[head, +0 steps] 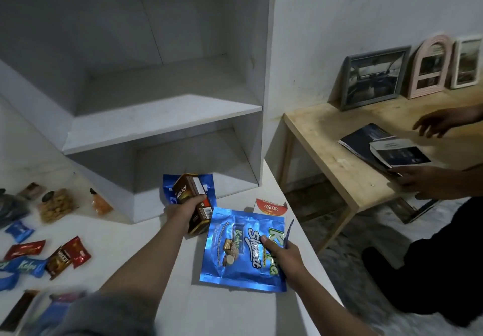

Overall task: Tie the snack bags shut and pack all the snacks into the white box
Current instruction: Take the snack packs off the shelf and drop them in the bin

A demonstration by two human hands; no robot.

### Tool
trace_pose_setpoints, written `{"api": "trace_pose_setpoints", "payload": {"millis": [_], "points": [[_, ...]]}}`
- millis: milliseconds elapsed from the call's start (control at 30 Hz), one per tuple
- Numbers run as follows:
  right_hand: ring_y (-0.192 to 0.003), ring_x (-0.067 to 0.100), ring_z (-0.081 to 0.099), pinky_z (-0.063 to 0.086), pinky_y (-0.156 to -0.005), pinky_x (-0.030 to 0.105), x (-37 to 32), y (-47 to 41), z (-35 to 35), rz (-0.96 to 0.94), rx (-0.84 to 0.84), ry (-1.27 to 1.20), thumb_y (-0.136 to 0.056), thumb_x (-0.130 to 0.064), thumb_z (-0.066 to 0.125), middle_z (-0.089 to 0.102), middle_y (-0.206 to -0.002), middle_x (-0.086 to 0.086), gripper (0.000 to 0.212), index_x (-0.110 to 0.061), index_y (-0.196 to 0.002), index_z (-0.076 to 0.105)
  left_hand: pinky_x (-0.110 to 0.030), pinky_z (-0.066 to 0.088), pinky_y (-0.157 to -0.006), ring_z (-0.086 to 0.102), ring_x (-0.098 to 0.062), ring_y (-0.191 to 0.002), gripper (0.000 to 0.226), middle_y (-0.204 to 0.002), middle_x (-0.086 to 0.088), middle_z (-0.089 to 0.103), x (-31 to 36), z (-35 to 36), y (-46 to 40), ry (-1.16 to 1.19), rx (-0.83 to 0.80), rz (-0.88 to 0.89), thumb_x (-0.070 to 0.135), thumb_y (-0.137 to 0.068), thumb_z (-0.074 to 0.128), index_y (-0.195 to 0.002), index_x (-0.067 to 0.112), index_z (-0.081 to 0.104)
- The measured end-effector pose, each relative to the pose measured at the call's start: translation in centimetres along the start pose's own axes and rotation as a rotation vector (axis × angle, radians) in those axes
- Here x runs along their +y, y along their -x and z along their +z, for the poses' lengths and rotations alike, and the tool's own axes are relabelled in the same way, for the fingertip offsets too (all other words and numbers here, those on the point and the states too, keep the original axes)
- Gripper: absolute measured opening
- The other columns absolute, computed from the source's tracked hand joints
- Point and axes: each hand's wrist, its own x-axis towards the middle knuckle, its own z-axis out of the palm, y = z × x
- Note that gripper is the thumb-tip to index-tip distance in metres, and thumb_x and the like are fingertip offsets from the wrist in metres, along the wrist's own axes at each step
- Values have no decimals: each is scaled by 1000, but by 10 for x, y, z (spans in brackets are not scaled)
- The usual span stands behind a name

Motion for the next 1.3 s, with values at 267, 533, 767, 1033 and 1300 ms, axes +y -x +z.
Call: {"api": "trace_pose_setpoints", "payload": {"millis": [267,533,767,1033,1300], "points": [[-85,38,71,56,-84,53,-2,16,-1,31,89,-102,-72,-23,81,74,-94,19,43,-3,-107,66,-39,53,-83,61,-26,-87,80,-104,-8,59,-23,-43,34,-149,61,248,22,-58,89,-118,8,37],[-83,39,71,55,-81,58,33,74,21,15,153,-127,-72,-24,81,74,-91,19,42,-7,-107,66,-41,53,-86,63,-26,-94,79,-110,-6,60,-42,-132,91,-32,107,369,23,-60,88,-121,12,38],[-80,33,72,58,-68,39,80,163,103,-1,2,-25,-76,-25,78,75,-91,16,38,-9,-108,66,-39,50,-89,62,-22,-97,79,-110,-3,62,-88,-276,156,178,258,419,23,-61,88,-123,8,42],[-83,29,72,59,-73,40,150,265,220,12,-245,129,-75,-30,79,75,-94,11,39,-13,-107,66,-45,52,-91,62,-24,-98,77,-110,-4,60,-180,-455,224,320,523,356,25,-62,87,-120,12,40],[-81,27,68,55,-69,34,231,341,306,48,-343,305,-76,-29,79,70,-87,7,30,-12,-95,62,-54,56,-78,68,-31,-90,80,-104,-11,67,-276,-593,279,519,740,232,30,-45,90,-111,11,49]]}}
